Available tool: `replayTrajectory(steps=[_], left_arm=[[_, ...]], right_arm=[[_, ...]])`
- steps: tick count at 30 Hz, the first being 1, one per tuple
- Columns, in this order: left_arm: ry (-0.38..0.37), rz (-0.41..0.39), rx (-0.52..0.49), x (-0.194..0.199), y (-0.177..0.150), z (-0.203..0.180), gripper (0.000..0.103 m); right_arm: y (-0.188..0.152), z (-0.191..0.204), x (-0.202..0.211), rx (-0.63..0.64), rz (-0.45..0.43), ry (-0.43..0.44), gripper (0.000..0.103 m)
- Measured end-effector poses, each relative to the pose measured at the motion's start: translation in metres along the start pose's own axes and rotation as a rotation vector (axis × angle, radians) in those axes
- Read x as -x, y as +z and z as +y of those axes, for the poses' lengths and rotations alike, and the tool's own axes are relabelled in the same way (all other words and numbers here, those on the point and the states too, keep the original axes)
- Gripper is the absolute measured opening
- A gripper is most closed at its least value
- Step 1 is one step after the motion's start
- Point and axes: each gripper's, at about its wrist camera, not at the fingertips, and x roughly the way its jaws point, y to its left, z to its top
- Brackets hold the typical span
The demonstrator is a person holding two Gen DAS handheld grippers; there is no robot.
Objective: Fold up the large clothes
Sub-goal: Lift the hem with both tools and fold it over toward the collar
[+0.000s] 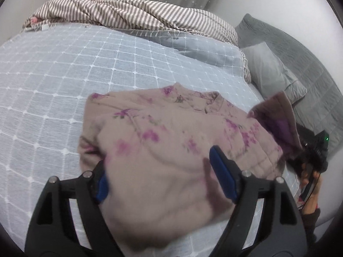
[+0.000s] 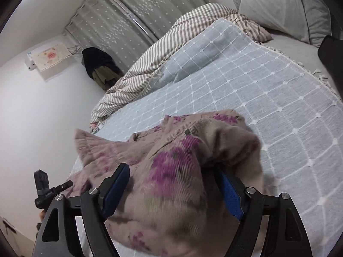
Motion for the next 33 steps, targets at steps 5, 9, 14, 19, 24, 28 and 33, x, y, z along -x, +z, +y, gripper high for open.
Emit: replayTrajectory(steps=[5, 9, 14, 19, 24, 28, 33], left_arm=[[0.014, -0.018, -0.042, 0.030, -0.016, 0.004, 0.086], [0.018, 0.017, -0.082, 0.033, -0.038, 0.004, 0.086], [0.050, 0.116, -0.182, 0.002, -0.061, -0.007, 0.086], [0.110, 0.160, -0.278, -0.034, -0.062, -0.028, 0.086], [0.101, 0.157, -0.318, -0.051, -0.032, -0.046, 0.086], [0.091, 0.135, -0.289, -0.060, 0.001, -0.048, 0.086], [0.111, 0.055, -0.148, -0.072, 0.044, -0.026, 0.086]], right_arm=[[-0.007, 0.004, 0.034, 0.040, 0.011, 0.003, 0.082], [-0.029, 0.012, 0.032, 0.149, 0.089, -0.108, 0.082], [-0.051, 0.014, -0.010, 0.259, 0.215, -0.291, 0.082], [-0.053, 0.034, -0.054, 0.406, 0.264, -0.427, 0.082], [-0.035, 0.054, -0.081, 0.458, 0.264, -0.440, 0.082], [-0.005, 0.055, -0.097, 0.393, 0.258, -0.413, 0.082], [0.033, 0.046, -0.106, 0.251, 0.203, -0.372, 0.082]])
